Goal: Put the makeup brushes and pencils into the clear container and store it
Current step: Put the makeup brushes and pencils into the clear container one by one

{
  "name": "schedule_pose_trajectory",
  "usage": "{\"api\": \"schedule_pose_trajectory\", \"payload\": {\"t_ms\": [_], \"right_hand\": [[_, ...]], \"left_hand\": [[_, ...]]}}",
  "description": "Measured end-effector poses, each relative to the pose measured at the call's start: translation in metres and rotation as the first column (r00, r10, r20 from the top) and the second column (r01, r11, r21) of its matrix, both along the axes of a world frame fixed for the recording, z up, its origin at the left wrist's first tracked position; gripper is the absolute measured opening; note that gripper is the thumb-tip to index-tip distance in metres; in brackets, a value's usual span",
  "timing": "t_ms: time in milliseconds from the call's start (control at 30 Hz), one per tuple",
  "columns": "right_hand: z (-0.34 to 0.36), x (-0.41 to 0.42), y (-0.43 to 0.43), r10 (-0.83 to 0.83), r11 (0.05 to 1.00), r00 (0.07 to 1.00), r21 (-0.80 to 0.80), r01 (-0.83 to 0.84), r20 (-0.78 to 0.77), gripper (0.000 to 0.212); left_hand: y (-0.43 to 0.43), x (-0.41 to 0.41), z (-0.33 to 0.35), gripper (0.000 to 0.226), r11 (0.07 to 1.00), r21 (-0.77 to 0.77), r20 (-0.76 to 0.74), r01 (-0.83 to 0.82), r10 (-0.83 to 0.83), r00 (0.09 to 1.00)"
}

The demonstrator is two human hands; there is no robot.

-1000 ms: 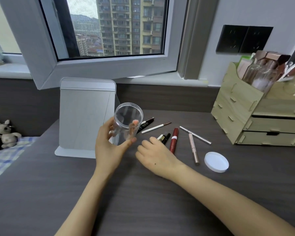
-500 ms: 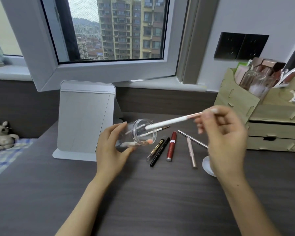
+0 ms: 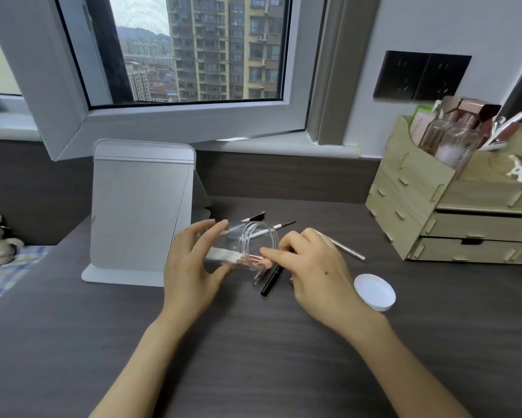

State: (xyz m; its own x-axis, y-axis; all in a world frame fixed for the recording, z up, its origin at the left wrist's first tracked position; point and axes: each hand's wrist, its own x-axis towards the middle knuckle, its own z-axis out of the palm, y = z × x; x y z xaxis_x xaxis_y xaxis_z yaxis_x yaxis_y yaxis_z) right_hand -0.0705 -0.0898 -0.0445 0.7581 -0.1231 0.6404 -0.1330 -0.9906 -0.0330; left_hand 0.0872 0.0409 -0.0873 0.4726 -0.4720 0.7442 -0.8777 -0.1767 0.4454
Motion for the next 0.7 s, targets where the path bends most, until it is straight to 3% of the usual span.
{"api": "schedule_pose_trajectory", "payload": {"t_ms": [100, 167, 233, 333, 500, 700], "right_hand": [[0.0, 0.001, -0.021, -0.031, 0.922, 0.987, 0.385, -0.033, 0.16, 0.045], [-0.01, 0.017, -0.05, -0.184, 0.878, 0.977, 0.465, 0.114, 0.108, 0.032], [-0.027, 0.042, -0.084, -0.292, 0.875, 0.941, 0.35, 0.335, -0.169, 0.032], [-0.042, 0.079, -0.114, -0.311, 0.897, 0.845, 0.159, 0.412, -0.435, 0.037], [-0.037, 0.116, -0.125, -0.414, 0.91, 0.767, -0.191, 0.369, -0.49, 0.026], [-0.032, 0.114, -0.13, -0.354, 0.878, 0.811, -0.465, 0.117, -0.465, 0.024]], "left_hand": [[0.0, 0.003, 0.0, 0.072, 0.999, -0.029, -0.05, -0.033, 0.032, 0.998], [0.001, 0.004, 0.0, 0.074, 0.997, -0.057, -0.095, -0.051, 0.045, 0.994], [0.0, 0.004, 0.001, 0.074, 0.997, -0.066, -0.107, -0.045, 0.038, 0.994], [-0.001, 0.004, 0.001, 0.075, 0.997, -0.066, -0.121, -0.028, 0.02, 0.992], [0.0, 0.005, 0.001, 0.074, 0.996, -0.088, -0.177, -0.022, 0.006, 0.984], [-0.003, 0.004, 0.002, 0.071, 0.997, -0.075, -0.186, -0.008, -0.006, 0.982]]}}
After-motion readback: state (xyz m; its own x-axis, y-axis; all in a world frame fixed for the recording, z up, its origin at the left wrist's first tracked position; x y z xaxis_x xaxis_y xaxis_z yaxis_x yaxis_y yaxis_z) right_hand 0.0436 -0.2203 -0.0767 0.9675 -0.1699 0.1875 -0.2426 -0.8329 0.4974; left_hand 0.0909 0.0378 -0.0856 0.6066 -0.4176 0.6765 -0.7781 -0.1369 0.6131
